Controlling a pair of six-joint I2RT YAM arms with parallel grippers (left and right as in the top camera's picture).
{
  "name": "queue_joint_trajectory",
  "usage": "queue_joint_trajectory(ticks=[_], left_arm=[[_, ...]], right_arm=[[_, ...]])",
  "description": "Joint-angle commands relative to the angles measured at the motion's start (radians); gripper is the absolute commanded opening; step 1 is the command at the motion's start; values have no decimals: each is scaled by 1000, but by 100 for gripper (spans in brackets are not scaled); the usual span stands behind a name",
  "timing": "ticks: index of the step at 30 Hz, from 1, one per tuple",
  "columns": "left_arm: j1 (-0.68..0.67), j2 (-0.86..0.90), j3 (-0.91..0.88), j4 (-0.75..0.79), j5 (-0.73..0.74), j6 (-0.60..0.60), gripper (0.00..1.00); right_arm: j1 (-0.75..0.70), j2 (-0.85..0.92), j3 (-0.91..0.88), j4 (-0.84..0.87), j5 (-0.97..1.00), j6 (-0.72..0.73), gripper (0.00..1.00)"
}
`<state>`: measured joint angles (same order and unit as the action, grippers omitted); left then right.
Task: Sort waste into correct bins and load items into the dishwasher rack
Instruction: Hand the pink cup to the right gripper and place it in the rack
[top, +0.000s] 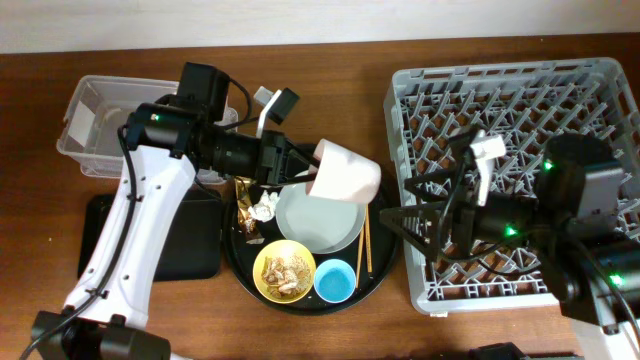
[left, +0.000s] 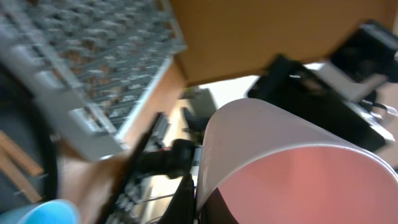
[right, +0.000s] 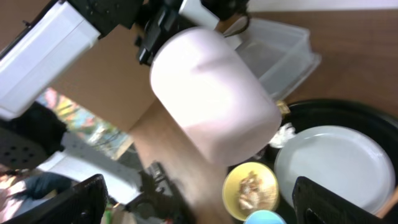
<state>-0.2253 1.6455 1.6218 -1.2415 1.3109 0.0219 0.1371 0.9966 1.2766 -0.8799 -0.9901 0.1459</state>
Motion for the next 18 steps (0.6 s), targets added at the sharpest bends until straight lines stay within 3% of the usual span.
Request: queue_joint_trajectory(ticks=[1, 5, 8, 10, 14, 15, 16, 17, 18], left_arm=[[-23, -6, 13, -1, 158, 37, 1], [-46, -6, 13, -1, 167, 36, 0], [-67, -6, 13, 9, 167, 36, 1], [-75, -6, 13, 21, 167, 36, 1], [-76, -6, 13, 39, 167, 36, 1], [-75, -6, 13, 41, 167, 36, 7], [-75, -6, 13, 42, 167, 36, 46], [-75, -6, 13, 47, 162, 36, 96], [-75, -6, 13, 54, 154, 36, 100]], right_arm=[[33, 36, 12, 13, 0, 28, 94], [42, 66, 12, 93, -81, 28, 93], [116, 83, 12, 159, -98, 28, 82], [148, 92, 12, 179, -98, 28, 67], [153, 85, 12, 178, -99, 28, 62], [153, 80, 12, 182, -98, 28, 56], [152, 72, 13, 186, -98, 28, 55], [147, 60, 14, 189, -85, 28, 54], [134, 37, 14, 184, -48, 29, 53]])
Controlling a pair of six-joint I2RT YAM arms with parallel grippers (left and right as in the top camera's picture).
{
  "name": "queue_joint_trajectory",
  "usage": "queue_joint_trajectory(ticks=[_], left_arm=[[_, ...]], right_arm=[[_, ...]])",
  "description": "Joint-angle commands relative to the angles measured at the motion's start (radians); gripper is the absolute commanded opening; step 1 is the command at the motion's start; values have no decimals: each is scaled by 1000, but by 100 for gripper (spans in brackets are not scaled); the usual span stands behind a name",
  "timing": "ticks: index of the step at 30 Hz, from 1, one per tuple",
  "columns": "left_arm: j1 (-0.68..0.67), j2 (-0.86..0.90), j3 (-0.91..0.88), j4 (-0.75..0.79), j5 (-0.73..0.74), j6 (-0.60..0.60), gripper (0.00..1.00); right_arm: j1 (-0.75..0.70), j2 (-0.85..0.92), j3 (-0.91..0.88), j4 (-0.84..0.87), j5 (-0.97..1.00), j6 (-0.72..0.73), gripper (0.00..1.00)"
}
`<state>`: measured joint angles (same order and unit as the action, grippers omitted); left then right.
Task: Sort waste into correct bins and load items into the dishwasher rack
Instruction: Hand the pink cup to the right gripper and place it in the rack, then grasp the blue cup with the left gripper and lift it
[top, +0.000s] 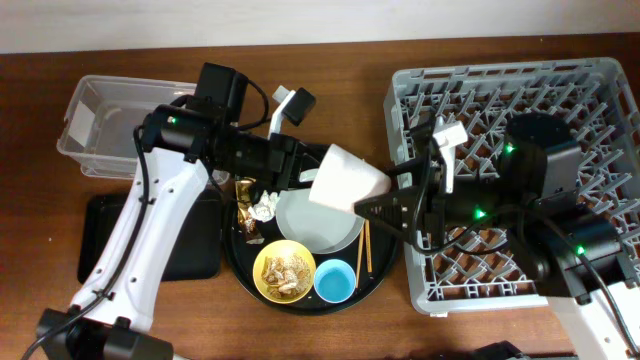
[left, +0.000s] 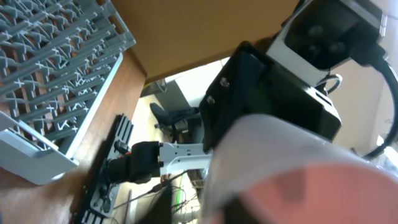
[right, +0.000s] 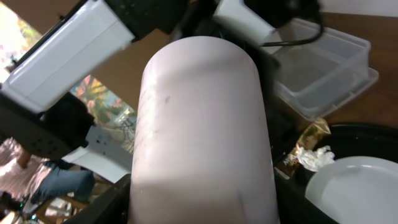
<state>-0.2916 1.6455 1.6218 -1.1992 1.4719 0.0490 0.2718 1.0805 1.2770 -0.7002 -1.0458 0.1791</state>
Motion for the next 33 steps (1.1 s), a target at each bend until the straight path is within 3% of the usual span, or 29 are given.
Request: queue_joint_trajectory(ticks=[1, 5, 7, 11, 16, 20, 26, 30, 33], left_arm=[[-8, -6, 13, 13, -19, 9, 100], [0, -6, 13, 19, -48, 9, 100], [12, -6, 13, 20, -51, 8, 100], [40, -6, 13, 20, -103, 8, 100], [40, -6, 13, 16, -188, 8, 100], [39, -6, 13, 16, -285, 8, 100], [38, -6, 13, 16, -300, 9, 100], [39, -6, 13, 1, -329, 9, 100], [39, -6, 13, -31, -333, 9, 100]], right_arm=[[-21, -74, 14, -7, 48, -5, 53], [-136, -166, 14, -64, 108, 22, 53], [-241, -203, 17, -186, 192, 22, 53], [-450, -200, 17, -494, 517, 21, 54], [-588, -79, 17, -698, 860, 21, 54], [-585, 130, 16, -798, 916, 9, 58], [-540, 372, 16, -803, 920, -32, 59], [-440, 378, 16, -775, 928, -4, 83], [-422, 368, 23, -765, 934, 21, 85]])
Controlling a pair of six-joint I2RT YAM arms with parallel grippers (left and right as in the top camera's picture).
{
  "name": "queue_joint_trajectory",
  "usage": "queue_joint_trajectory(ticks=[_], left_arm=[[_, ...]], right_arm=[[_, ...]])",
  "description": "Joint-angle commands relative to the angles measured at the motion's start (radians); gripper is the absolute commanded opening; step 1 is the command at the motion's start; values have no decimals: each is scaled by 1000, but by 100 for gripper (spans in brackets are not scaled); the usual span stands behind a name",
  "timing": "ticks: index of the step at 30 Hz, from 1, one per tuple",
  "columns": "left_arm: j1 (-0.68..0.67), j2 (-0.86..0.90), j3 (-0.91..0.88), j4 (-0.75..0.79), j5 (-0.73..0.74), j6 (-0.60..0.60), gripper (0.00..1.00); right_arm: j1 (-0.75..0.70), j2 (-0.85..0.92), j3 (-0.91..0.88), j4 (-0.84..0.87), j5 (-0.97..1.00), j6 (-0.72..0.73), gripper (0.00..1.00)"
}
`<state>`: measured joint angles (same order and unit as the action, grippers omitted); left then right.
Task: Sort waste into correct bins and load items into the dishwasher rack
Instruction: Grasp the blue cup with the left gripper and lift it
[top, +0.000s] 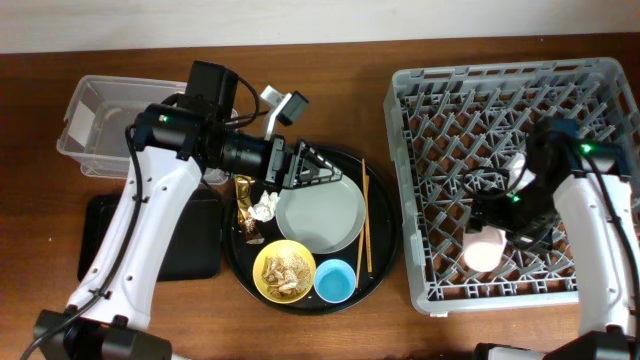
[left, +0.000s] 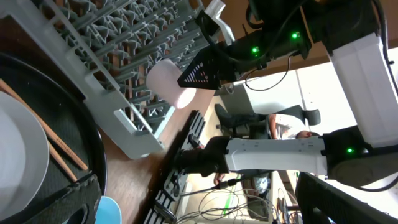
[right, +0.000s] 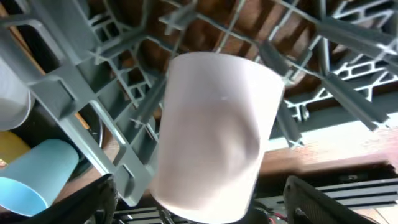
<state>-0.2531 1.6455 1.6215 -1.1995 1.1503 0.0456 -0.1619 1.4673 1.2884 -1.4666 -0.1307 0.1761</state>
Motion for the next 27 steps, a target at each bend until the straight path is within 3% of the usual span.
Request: queue_joint_trajectory(ticks=[1, 4, 8, 10, 13, 16, 20, 27], left_arm=[[0, -6, 13, -48, -31, 13, 100], [-19, -9, 13, -117, -250, 13, 97], [-146, -11, 12, -193, -530, -6, 82], [-288, -11, -12, -202, -865, -131, 81], [-496, -11, -103, -159, -1175, -340, 72], [-553, -10, -227, -91, -1177, -439, 63], [-555, -10, -410, 41, -1036, -438, 47], [-573, -9, -473, 150, -1060, -438, 25]], right_arm=[[11, -39, 21, -3, 15, 23, 85], [11, -159, 65, -4, -41, 13, 85], [11, -380, 120, 9, -64, 12, 85], [11, -469, 121, 22, -64, 13, 85], [11, -536, 121, 19, -64, 13, 86], [11, -528, 120, 5, -64, 13, 86], [11, -479, 120, -3, -64, 13, 86], [11, -420, 120, -23, -69, 13, 86]])
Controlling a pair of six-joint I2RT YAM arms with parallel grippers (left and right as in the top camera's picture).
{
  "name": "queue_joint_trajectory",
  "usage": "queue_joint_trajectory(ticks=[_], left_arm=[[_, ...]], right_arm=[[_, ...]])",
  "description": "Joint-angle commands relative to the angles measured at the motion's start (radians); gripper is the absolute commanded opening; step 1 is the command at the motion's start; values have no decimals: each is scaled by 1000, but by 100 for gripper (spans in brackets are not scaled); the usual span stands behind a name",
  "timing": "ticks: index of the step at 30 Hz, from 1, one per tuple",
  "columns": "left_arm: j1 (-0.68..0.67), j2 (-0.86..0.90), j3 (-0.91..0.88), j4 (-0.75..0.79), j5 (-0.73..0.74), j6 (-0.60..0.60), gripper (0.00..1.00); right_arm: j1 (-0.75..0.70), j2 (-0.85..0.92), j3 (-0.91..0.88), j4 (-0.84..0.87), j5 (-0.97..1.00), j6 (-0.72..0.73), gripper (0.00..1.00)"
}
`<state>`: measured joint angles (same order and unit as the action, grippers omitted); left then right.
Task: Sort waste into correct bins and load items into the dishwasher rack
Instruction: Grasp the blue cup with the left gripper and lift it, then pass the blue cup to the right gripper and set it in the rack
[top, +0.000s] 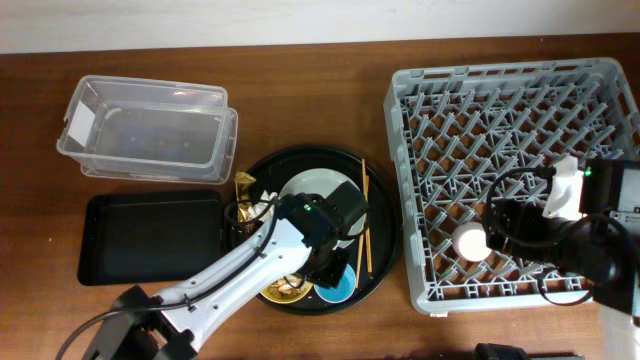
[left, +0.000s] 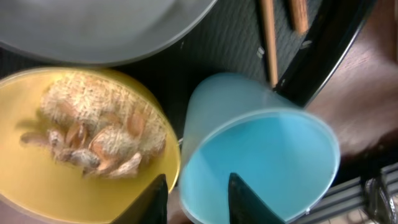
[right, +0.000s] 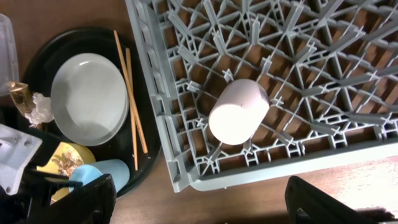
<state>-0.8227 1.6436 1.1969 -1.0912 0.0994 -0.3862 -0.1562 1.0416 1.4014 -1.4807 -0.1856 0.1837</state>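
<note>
A pale pink cup (right: 238, 112) lies on its side in the grey dishwasher rack (top: 500, 100). My right gripper (right: 199, 193) hangs open above the rack's front edge, apart from the cup. On the round black tray (top: 385, 260) stand a blue cup (left: 261, 162), a yellow bowl of food scraps (left: 81, 130), a white plate (right: 90, 99) and chopsticks (right: 130, 106). My left gripper (left: 198, 186) is down at the blue cup, part open. One of its fingers (left: 245, 199) is inside the rim, the other between cup and bowl.
A clear plastic bin (top: 150, 130) sits at the back left, with a flat black tray (top: 150, 238) in front of it. Crumpled wrappers (top: 250, 205) lie on the round tray's left side. The left arm reaches in from the table's front edge.
My left gripper was wide open above the tray's back left; it is now lower, narrowed, astride the blue cup's rim. The right gripper has drawn back from the pink cup, which stays in the rack.
First my left gripper held the pink cup over the tray, with the right gripper open and facing it. Then the right gripper was at the cup. Later the cup was in the rack by the right gripper and the left gripper was empty. Now the left is at the blue cup.
</note>
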Motion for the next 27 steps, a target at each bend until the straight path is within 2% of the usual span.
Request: queue_joint_trajectory(ticks=[1, 2, 3, 5, 8, 10, 11, 13, 14, 16, 18, 23, 25, 27], left_arm=[[-4, -7, -69, 63, -10, -6, 21], [-4, -7, -82, 81, -10, -6, 16], [-4, -7, -81, 81, -9, -6, 0], [-3, -13, -32, 39, 8, -6, 1], [32, -48, 181, -107, 62, -5, 1], [107, -87, 307, -160, 101, 32, 1], [174, -107, 352, -148, 224, 88, 1], [336, -123, 382, -69, 665, 218, 1], [402, -117, 381, -36, 862, 245, 0], [467, -110, 381, 5, 1111, 270, 1], [477, -111, 381, 58, 1262, 269, 0], [449, -111, 381, 67, 1293, 269, 0], [450, -111, 381, 66, 1294, 269, 0], [450, -111, 381, 67, 1300, 269, 0]], right_arm=[[6, 5, 7, -9, -14, 5, 86], [6, 5, 7, -8, -13, 5, 86], [6, 5, 7, -8, -13, 5, 86], [6, 5, 7, -8, -13, 5, 86], [6, 5, 7, -8, -14, 5, 86], [6, 5, 7, -6, -70, -33, 86], [6, 5, 7, 2, -176, -119, 86], [6, 5, 7, 23, -475, -266, 85], [6, 6, 7, 42, -652, -327, 85], [6, 6, 7, 90, -884, -369, 85], [28, 6, 7, 151, -998, -370, 86], [236, 40, 7, 381, -1030, -275, 85], [300, 72, 7, 441, -947, -230, 82], [329, 92, 7, 462, -940, -227, 75]])
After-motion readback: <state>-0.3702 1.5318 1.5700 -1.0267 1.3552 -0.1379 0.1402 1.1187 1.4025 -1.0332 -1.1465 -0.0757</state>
